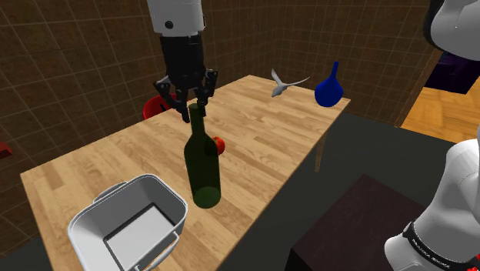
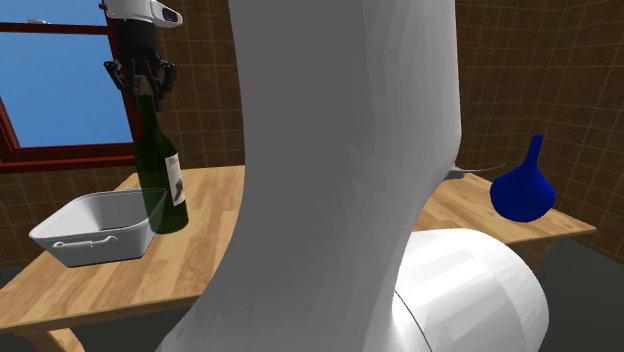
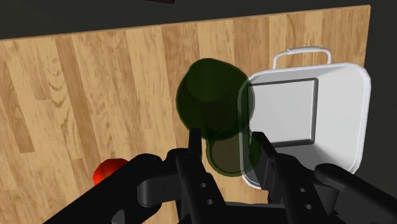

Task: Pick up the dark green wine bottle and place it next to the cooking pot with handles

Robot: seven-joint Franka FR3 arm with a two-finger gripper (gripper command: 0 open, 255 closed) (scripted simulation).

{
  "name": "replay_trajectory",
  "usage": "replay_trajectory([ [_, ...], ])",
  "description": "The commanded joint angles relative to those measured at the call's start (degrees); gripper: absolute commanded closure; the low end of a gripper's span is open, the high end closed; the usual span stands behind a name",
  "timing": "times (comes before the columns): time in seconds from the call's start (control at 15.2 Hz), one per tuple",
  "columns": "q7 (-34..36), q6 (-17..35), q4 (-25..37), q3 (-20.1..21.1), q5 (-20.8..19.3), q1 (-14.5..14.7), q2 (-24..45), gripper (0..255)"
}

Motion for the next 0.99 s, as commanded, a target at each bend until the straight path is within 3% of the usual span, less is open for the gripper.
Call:
replay_trajectory([
  [0.0,0.0,1.9,-2.4,0.0,0.1,-0.1,-0.6,255],
  [0.92,-0.4,13.1,-14.7,-0.2,0.4,-0.5,-1.7,255],
])
